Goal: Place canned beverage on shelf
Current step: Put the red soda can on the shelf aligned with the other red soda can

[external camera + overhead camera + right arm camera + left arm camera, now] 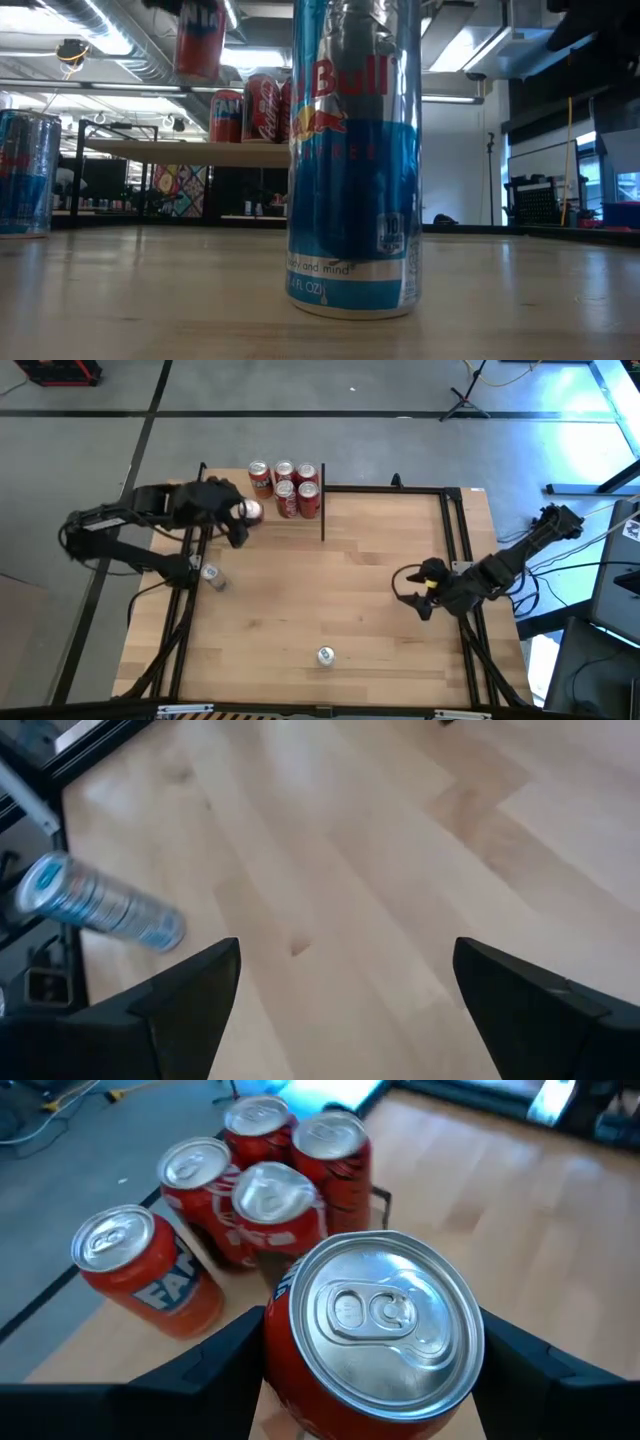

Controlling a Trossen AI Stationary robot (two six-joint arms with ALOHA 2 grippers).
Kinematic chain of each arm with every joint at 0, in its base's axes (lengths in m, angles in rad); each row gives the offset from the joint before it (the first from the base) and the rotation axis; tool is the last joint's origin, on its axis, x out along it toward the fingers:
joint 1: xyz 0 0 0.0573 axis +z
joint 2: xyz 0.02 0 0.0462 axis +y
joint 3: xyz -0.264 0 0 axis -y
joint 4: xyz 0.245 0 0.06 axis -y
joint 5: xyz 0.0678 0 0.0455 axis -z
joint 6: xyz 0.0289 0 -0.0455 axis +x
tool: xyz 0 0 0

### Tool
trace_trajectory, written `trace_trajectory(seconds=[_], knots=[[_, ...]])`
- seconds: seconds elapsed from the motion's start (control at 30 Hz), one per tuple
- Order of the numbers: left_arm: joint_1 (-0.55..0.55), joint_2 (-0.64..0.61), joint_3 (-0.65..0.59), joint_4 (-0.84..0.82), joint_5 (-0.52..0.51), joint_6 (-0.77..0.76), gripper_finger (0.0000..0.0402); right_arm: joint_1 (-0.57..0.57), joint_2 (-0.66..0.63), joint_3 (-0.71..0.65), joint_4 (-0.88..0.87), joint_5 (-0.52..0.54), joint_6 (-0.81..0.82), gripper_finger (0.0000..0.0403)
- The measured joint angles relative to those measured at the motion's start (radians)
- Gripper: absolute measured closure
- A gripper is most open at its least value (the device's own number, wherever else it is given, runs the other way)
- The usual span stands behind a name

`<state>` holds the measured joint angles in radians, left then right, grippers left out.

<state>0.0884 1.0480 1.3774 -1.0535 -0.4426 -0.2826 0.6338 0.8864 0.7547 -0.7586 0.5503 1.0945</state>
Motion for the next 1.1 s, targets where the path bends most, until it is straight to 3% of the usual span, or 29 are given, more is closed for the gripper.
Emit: trace_trajectory(seconds=[0.2, 0.47, 0.83, 1.1], knots=[[0.252, -0.115, -0.219, 0.231, 0.186, 0.115, 0.0142, -0.063, 0.000, 0.000, 0.002, -0.001, -0.002, 0.0045], [0.472, -0.103, -0.390, 0.443, 0.394, 0.200, 0.0139, -0.113, 0.000, 0.000, 0.015, -0.003, 0.011, 0.0045], [0.593, -0.072, -0.406, 0.484, 0.512, 0.262, 0.0132, -0.113, 0.000, 0.000, 0.053, 0.020, 0.040, 0.0045], [0.601, -0.035, -0.405, 0.493, 0.502, 0.267, 0.0109, -0.113, 0.000, 0.000, 0.055, 0.033, 0.085, 0.0045]])
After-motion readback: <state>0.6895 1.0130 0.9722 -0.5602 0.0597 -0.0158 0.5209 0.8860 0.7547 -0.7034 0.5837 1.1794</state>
